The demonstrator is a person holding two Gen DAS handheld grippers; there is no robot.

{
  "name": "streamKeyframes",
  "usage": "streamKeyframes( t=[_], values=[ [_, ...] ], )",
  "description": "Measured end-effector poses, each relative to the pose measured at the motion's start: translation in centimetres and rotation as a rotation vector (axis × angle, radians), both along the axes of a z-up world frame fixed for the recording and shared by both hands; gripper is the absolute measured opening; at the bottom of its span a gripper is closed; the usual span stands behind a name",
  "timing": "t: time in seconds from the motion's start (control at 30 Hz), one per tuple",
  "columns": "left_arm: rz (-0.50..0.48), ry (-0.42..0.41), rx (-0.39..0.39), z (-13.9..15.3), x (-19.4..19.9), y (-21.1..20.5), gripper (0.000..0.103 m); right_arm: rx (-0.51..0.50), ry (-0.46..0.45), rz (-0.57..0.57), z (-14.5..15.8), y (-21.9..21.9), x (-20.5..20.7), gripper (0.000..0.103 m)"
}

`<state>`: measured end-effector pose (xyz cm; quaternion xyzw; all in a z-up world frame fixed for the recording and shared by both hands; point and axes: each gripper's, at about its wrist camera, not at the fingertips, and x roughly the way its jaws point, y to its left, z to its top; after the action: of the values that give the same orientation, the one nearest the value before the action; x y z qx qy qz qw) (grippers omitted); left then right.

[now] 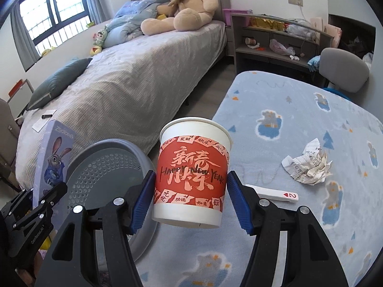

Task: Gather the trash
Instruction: 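Grasp the red-and-white paper cup with the right gripper while the left gripper holds the box over the basket, then carry the paper cup over the basket and open both grippers to drop cup and box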

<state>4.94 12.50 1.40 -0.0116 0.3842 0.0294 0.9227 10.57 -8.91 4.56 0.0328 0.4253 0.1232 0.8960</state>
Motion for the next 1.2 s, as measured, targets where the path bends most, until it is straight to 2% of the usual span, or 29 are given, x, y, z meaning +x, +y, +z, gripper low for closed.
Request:
streamKeyframes(
  t=[0.4,0.77,1.2],
  values=[
    [0.09,-0.008,0.031,0.1,-1.5,2.3,0.031,-0.02,-0.092,0.083,1.7,3.9,-3.0,0.06],
    [0.119,-0.003,0.067,0.1,-3.0,3.1,0.031,-0.01,-0.088,0.136,1.2,5.8,-3.9,0.06],
    [0.097,0.038,0.066,-0.9,-2.8,2.9,0.031,0.001,-0.095,0.19,0.4,7.6,-4.6,0.06]
  ],
)
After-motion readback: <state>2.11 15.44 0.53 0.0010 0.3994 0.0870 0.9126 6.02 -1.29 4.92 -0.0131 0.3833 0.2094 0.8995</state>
